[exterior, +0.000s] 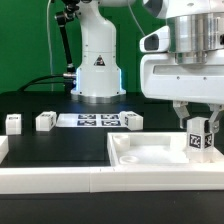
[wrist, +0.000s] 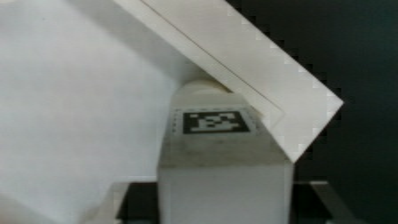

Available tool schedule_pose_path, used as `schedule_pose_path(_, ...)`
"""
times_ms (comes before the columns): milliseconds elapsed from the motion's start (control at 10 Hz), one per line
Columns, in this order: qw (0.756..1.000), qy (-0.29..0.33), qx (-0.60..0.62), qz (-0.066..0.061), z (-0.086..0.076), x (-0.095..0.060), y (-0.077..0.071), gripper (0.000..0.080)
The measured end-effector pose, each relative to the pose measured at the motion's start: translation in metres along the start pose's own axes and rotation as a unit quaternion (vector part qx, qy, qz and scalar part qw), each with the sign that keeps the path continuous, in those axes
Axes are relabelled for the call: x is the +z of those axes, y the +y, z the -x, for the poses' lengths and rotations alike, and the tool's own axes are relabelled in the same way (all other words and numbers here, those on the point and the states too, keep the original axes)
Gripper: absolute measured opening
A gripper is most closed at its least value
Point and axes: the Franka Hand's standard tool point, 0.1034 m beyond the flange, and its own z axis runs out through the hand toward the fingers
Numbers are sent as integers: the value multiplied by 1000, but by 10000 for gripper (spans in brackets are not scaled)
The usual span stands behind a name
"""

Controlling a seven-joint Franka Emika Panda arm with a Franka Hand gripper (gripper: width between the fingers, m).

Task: Assemble square table

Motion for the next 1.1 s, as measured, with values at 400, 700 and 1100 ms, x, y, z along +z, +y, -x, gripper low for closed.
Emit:
schedule_pose_path(400,999,0,-43,-1,4,0,-3,637)
schedule_pose_path(700,985,-2,-173,1,5,0,-3,647)
schedule_pose_path(1100,939,4,-344,10,11,1,-5,649)
